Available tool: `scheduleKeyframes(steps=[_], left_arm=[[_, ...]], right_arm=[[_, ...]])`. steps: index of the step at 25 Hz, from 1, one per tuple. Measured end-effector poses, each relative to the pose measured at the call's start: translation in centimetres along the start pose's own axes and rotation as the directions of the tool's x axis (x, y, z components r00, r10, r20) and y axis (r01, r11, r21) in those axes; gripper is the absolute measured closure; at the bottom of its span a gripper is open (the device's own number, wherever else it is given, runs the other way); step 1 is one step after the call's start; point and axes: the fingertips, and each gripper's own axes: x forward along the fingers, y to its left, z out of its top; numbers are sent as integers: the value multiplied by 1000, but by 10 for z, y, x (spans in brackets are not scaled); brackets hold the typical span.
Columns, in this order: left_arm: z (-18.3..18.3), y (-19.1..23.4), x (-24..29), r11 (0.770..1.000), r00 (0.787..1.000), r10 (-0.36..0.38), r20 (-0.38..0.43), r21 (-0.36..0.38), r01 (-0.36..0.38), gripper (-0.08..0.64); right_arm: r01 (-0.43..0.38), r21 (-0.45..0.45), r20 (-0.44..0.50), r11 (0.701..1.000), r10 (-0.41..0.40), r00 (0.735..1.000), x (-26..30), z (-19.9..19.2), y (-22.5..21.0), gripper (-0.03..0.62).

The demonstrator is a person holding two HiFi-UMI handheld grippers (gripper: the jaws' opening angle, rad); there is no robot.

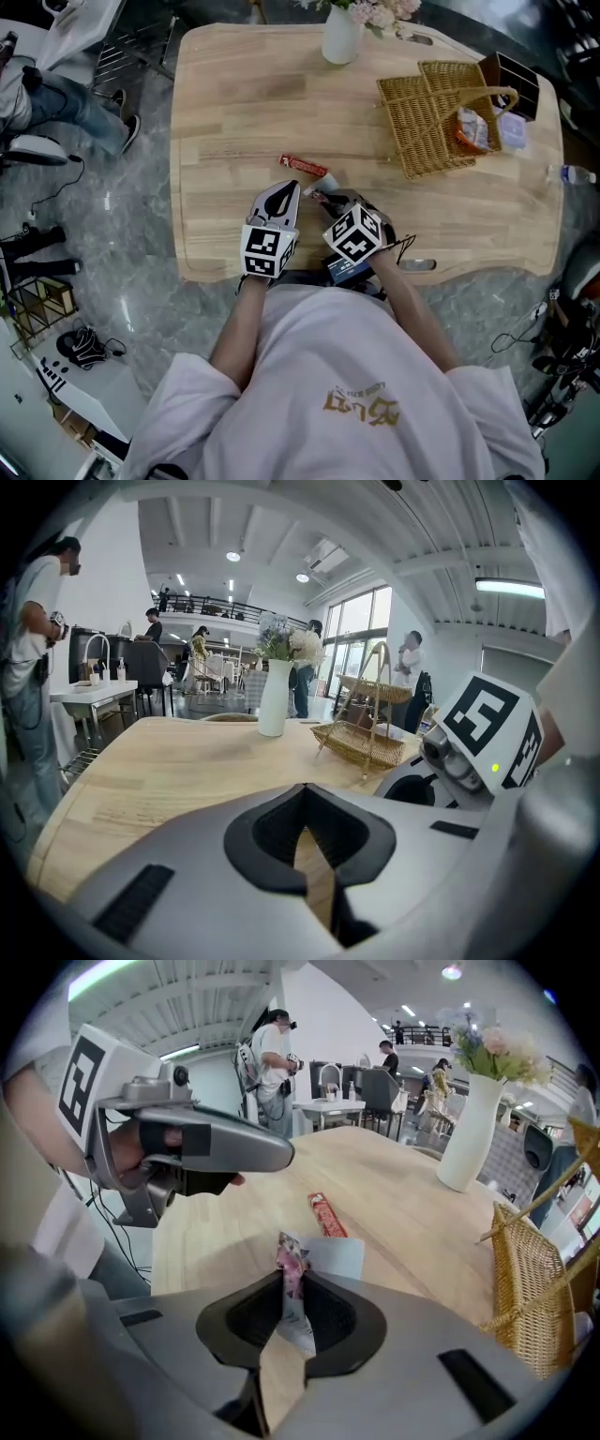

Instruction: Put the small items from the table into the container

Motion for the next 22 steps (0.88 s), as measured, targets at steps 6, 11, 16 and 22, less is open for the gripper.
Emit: scheduleKeyframes(steps=[6, 11, 16, 22], left_arm=[[14, -2, -3, 1000, 1000, 7, 31, -3, -7, 560], [30, -8, -4, 1000, 998, 6, 56, 19, -7, 560], [51, -14, -6, 998, 997, -2, 71, 59, -2, 560], [82, -22, -5, 995, 993, -11, 121, 104, -2, 560]], right_arm=[[35, 38, 107, 999, -39, 994, -33, 24, -5, 517], [77, 72, 184, 994, -89, 979, -61, 39, -13, 517], [99, 103, 251, 990, -122, 960, -87, 52, -19, 517], [142, 137, 334, 980, -181, 925, -121, 68, -37, 517]])
